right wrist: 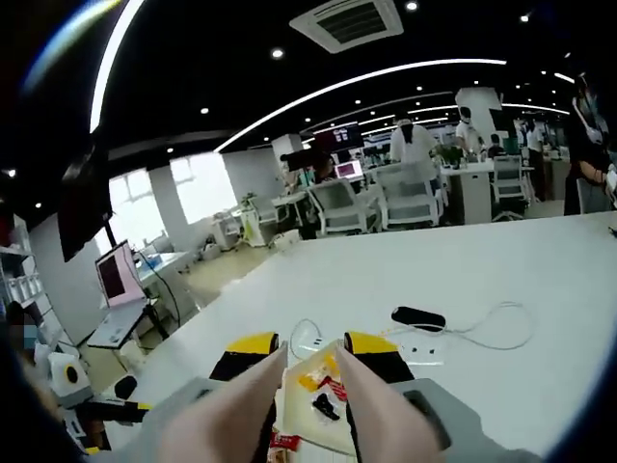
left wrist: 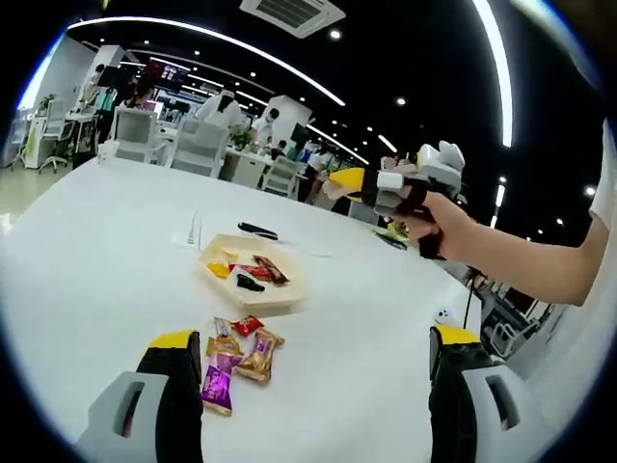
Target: Place the target food into the container with the food tongs after gripping and lifting it, then release it inside without dropping or visibly crushing the food.
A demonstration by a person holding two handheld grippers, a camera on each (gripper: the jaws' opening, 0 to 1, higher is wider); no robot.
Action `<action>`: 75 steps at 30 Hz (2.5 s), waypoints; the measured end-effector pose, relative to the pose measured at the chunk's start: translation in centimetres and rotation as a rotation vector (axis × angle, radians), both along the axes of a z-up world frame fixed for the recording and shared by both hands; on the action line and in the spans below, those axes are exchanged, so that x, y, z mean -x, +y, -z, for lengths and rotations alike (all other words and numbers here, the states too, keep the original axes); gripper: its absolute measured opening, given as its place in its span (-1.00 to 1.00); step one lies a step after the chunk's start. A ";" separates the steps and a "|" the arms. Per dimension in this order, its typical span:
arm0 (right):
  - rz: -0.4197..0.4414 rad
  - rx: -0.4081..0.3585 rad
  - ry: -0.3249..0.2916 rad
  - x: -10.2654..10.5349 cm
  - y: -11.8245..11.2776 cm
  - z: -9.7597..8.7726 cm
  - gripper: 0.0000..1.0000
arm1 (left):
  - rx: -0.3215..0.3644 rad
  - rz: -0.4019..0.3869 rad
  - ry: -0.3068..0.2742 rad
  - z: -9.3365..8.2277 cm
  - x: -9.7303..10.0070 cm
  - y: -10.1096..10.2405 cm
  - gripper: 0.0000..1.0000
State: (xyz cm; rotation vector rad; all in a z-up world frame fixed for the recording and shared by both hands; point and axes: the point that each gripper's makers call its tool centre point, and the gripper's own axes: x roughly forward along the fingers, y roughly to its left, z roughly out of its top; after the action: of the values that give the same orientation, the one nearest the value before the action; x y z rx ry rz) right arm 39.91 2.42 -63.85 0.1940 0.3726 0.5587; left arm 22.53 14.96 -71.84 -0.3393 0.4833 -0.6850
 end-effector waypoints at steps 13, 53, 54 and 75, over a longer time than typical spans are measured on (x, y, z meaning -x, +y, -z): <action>-0.024 -0.007 0.023 2.9 1.0 1.1 -0.41 | 0.003 0.010 -0.011 -0.3 0.5 0.3 0.98; -0.103 0.054 0.138 9.1 3.7 6.9 -0.39 | -0.016 0.023 0.019 1.4 3.1 2.4 0.99; -0.104 0.054 0.144 9.2 3.8 7.1 -0.39 | -0.016 0.024 0.019 1.5 3.0 2.4 0.99; -0.140 0.061 0.221 9.4 4.8 10.6 -0.39 | -0.026 0.026 0.027 2.4 1.4 2.9 0.99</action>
State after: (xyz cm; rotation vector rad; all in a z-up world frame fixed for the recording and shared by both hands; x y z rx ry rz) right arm 30.47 7.19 -74.49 0.1719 0.6202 0.6646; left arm 21.15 17.81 -74.26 -0.3187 0.5225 -0.6992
